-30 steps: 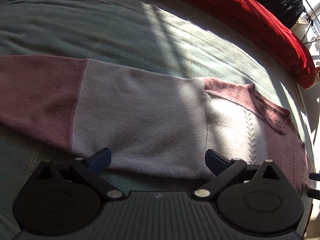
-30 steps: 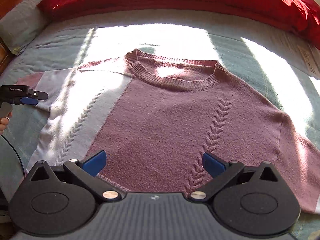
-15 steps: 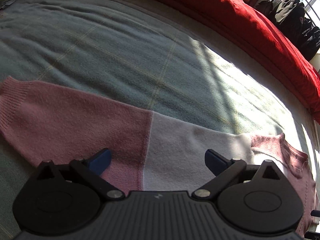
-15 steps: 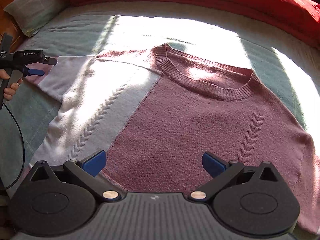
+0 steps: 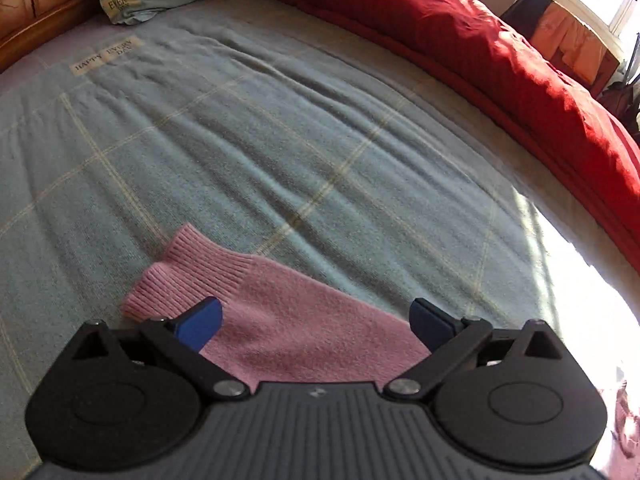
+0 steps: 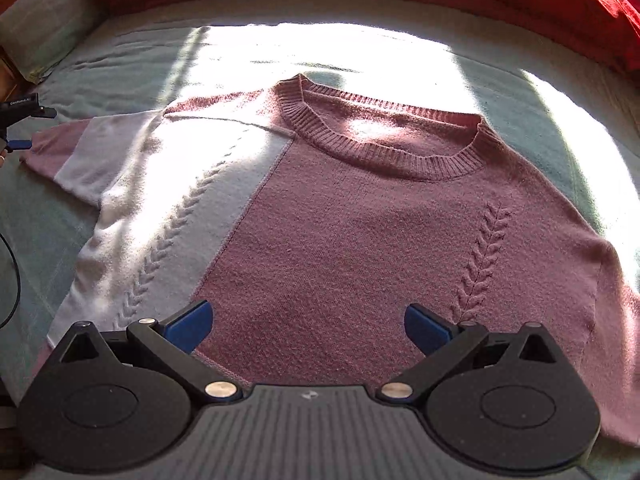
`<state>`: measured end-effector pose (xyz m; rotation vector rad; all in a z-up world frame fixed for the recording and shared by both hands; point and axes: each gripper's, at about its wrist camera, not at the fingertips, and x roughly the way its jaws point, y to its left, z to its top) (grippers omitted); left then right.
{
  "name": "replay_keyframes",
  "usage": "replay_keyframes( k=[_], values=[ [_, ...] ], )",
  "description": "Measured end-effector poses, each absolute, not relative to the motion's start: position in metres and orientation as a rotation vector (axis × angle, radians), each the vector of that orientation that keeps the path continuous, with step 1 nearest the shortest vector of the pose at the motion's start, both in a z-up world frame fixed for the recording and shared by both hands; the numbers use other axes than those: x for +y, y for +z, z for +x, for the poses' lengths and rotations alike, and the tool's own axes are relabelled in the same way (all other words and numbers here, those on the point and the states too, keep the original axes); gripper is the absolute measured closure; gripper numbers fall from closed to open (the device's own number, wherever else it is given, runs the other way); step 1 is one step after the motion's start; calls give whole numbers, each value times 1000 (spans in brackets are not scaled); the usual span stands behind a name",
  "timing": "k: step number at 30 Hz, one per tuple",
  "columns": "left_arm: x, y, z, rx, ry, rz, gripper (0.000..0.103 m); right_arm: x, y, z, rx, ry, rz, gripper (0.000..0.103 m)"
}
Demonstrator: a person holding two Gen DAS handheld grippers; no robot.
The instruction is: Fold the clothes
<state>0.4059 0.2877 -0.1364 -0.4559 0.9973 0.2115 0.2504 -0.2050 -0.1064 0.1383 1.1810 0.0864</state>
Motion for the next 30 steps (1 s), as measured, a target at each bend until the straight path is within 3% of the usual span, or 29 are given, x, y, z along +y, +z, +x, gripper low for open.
replay_keyframes(
  k=[14, 21, 30],
  values=[
    [304, -150, 434, 1019, 285, -425, 4, -204, -114, 248, 1200, 59, 153, 0],
    [213, -126, 432, 1048, -1, -372, 4, -202, -109, 249, 1184, 51, 178, 0],
    [141, -167, 439, 1135, -154, -411, 4, -199, -113, 244, 1177, 41, 213, 0]
  ],
)
